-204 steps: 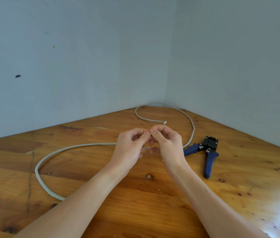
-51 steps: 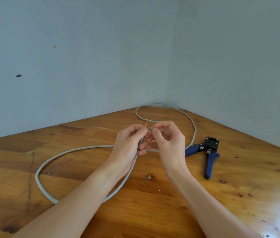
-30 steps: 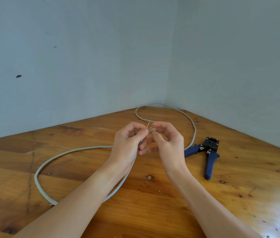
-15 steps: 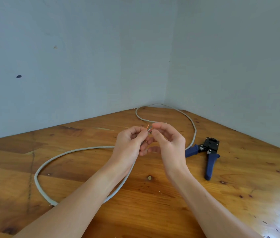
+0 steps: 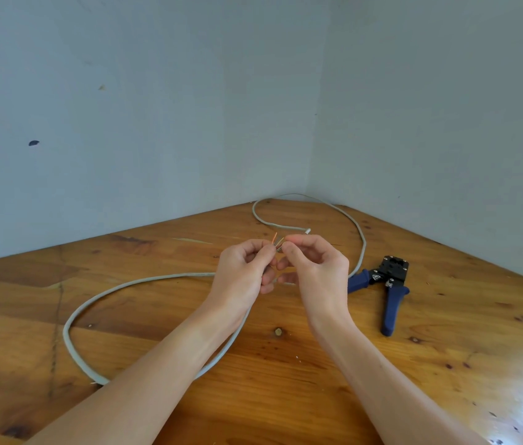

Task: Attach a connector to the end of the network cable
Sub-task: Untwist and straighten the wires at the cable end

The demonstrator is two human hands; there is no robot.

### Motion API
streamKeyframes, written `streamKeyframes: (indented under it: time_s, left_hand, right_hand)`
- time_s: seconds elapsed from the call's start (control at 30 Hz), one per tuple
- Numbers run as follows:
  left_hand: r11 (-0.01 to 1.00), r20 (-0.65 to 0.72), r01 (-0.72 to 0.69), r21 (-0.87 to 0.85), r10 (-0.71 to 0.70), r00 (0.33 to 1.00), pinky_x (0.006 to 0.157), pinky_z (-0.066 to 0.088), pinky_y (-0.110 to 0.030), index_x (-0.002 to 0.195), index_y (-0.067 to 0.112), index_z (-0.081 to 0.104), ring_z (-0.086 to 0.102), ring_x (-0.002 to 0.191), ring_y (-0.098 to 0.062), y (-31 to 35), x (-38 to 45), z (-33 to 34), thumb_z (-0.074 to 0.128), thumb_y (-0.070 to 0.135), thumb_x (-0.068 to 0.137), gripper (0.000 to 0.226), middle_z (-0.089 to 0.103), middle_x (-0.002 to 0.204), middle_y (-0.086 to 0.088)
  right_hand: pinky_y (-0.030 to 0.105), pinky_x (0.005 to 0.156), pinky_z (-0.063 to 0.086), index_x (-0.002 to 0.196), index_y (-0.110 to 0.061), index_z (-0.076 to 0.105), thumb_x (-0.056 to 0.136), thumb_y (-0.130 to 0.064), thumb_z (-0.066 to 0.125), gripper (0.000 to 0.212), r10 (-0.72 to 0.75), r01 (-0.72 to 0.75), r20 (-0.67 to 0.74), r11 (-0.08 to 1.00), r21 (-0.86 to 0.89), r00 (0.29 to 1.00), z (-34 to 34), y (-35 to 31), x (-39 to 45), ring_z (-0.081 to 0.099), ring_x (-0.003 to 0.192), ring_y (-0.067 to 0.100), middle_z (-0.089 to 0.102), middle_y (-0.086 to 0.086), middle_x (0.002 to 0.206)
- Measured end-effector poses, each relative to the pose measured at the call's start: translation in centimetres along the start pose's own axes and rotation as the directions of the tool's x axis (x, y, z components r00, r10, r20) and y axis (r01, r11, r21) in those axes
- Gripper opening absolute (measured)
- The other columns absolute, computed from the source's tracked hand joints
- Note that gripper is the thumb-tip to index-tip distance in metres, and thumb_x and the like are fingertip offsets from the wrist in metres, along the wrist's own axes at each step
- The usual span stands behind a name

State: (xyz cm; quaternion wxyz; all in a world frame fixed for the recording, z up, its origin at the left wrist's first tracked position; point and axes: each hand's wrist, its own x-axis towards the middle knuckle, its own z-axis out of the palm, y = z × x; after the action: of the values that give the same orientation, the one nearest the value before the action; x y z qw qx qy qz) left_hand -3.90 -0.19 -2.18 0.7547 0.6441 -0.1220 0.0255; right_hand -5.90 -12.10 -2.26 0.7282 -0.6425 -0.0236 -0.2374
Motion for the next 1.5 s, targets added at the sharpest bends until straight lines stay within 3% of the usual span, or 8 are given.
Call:
streamKeyframes:
  time_s: [0.23,0.43,0.63,0.97,1.07,1.13,1.37,1.5]
  left_hand:
    - [0.999,-0.025,0.011,0.053,-0.010,1.000,0.045,0.038,-0.024,0.081,0.005,0.065,0.042,0.051,-0.012,0.1,-0.1,0.2,0.052,0.012,0.102,0.026,0.053,0.061,-0.001]
    - [0.998,0.038,0.038,0.049,-0.040,0.998,0.044,0.033,-0.025,0.082,0.001,0.063,0.040,0.052,-0.015,0.4,-0.3,0.2,0.050,0.014,0.103,0.028,0.052,0.068,-0.013]
    - [0.994,0.107,0.096,-0.060,-0.089,0.990,0.041,0.033,-0.022,0.081,0.001,0.061,0.041,0.050,-0.013,0.7,-0.3,-0.1,0.052,0.016,0.103,0.027,0.054,0.069,-0.010]
    - [0.951,0.235,0.242,-0.191,-0.195,0.952,0.041,0.034,-0.022,0.075,0.004,0.057,0.042,0.050,-0.012,1.0,0.2,-0.4,0.048,0.019,0.104,0.034,0.055,0.065,-0.007]
    - [0.936,0.250,0.280,-0.213,-0.225,0.942,0.041,0.034,-0.022,0.073,0.005,0.059,0.042,0.051,-0.013,1.0,0.3,-0.4,0.050,0.021,0.103,0.035,0.056,0.063,-0.006]
    - [0.937,0.252,0.279,-0.212,-0.223,0.942,0.041,0.034,-0.022,0.073,0.005,0.060,0.042,0.051,-0.013,0.9,0.2,-0.5,0.051,0.020,0.103,0.035,0.056,0.064,-0.007]
    - [0.986,0.140,0.154,-0.057,-0.145,0.980,0.042,0.033,-0.022,0.097,-0.002,0.067,0.042,0.050,-0.010,0.5,-0.2,0.0,0.056,0.022,0.101,0.027,0.056,0.071,-0.004]
    - [0.992,0.100,0.123,-0.038,-0.118,0.988,0.042,0.033,-0.021,0.098,0.001,0.071,0.041,0.050,-0.010,0.5,-0.3,0.2,0.058,0.021,0.100,0.024,0.059,0.069,-0.001]
  right_hand:
    - [0.028,0.051,0.056,0.088,-0.007,0.067,0.092,-0.002,0.060,0.010,0.043,-0.040,0.056,0.998,-0.044,0.998,0.1,-0.1,0.1,0.070,0.064,0.018,0.070,0.008,0.074]
    - [0.031,0.053,0.057,0.085,-0.010,0.064,0.095,-0.007,0.054,0.014,0.040,-0.035,0.076,0.998,-0.061,0.996,0.0,-0.1,0.2,0.065,0.063,0.017,0.067,0.006,0.068]
    - [0.031,0.053,0.055,0.083,-0.013,0.062,0.092,0.000,0.054,0.017,-0.003,0.004,0.105,1.000,-0.012,0.994,0.0,-0.3,0.1,0.065,0.062,0.018,0.067,0.006,0.068]
    - [0.057,0.060,0.058,0.091,-0.006,0.065,0.097,-0.006,0.057,0.010,-0.007,0.002,0.129,0.999,0.033,0.992,0.1,-0.7,-0.2,0.065,0.063,0.036,0.069,0.013,0.072]
    - [0.048,0.058,0.057,0.089,-0.008,0.065,0.097,-0.007,0.058,0.011,-0.007,0.005,0.117,1.000,0.023,0.993,0.1,-0.8,-0.2,0.064,0.062,0.033,0.069,0.012,0.072]
    - [0.050,0.059,0.058,0.089,-0.008,0.065,0.096,-0.006,0.057,0.011,0.001,-0.004,0.118,1.000,0.022,0.993,0.0,-0.8,-0.2,0.064,0.062,0.034,0.069,0.013,0.072]
    - [0.045,0.061,0.060,0.092,-0.008,0.067,0.099,-0.014,0.059,0.012,0.050,-0.043,0.094,0.996,-0.077,0.994,0.1,-0.4,0.0,0.066,0.066,0.027,0.067,0.005,0.070]
    - [0.040,0.059,0.061,0.092,-0.008,0.070,0.098,-0.014,0.061,0.012,0.029,-0.019,0.085,0.993,-0.117,0.996,0.0,-0.1,0.2,0.066,0.066,0.014,0.066,-0.004,0.066]
